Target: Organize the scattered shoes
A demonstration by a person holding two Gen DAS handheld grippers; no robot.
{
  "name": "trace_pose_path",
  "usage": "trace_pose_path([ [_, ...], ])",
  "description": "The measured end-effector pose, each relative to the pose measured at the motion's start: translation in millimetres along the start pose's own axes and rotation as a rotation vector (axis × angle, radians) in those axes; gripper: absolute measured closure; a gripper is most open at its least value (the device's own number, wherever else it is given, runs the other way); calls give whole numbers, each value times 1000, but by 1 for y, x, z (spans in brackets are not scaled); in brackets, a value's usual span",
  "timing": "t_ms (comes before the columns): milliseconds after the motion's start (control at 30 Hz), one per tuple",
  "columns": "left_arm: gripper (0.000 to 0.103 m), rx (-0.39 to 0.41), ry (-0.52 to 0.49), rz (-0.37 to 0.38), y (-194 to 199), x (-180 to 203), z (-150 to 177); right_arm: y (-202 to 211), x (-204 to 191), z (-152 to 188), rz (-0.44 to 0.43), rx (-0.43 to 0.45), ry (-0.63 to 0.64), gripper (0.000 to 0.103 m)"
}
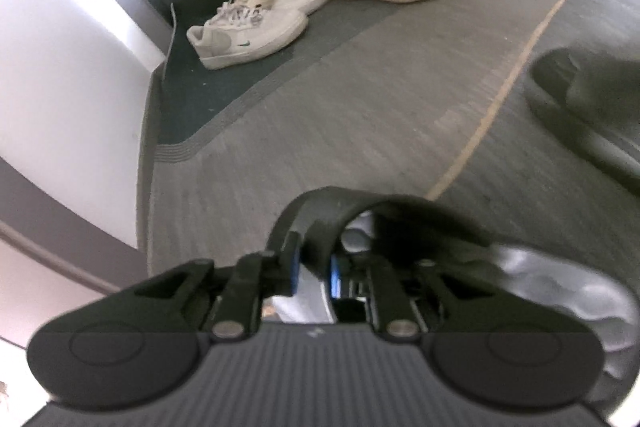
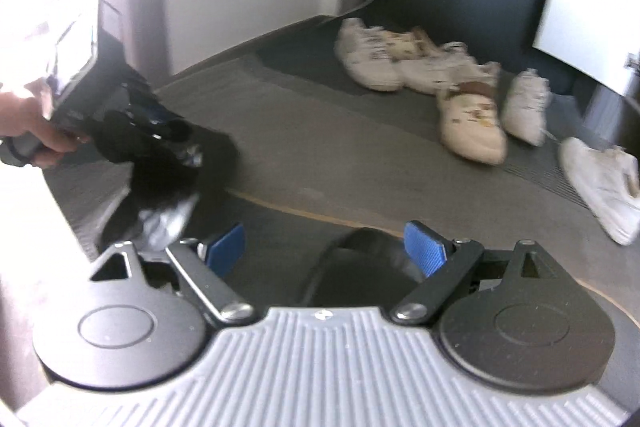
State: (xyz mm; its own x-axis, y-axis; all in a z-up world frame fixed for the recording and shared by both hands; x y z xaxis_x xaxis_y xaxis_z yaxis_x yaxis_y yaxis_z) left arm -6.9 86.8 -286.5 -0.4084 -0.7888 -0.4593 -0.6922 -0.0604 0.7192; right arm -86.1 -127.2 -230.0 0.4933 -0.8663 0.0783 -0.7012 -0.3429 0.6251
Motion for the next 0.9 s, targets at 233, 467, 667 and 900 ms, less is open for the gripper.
trace_pose_path([
  [233, 44, 54, 136, 80, 12, 7, 9, -34, -28, -22, -121, -51, 185, 14],
  [467, 35, 120, 340, 119, 54, -28, 29, -74, -51, -42, -210, -77, 372, 14],
  [667, 32, 148, 542, 40, 86, -76, 57, -134, -87, -48, -263, -144, 459, 28],
  [900, 32, 116, 684, -35, 90, -125, 80, -180, -106, -49, -243, -197, 299, 42],
])
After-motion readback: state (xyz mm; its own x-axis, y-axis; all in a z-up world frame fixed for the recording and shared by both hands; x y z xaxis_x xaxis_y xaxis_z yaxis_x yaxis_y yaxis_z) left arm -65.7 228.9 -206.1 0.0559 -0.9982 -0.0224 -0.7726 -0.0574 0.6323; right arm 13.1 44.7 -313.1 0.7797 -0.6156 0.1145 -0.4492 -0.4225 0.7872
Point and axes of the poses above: each gripper's, at about its wrist camera, not at the fingertips, and y roughly against the way its jaws point, x to its right, z to its underside, the point moved 5 cm from there along -y, roughly the way its jaws point
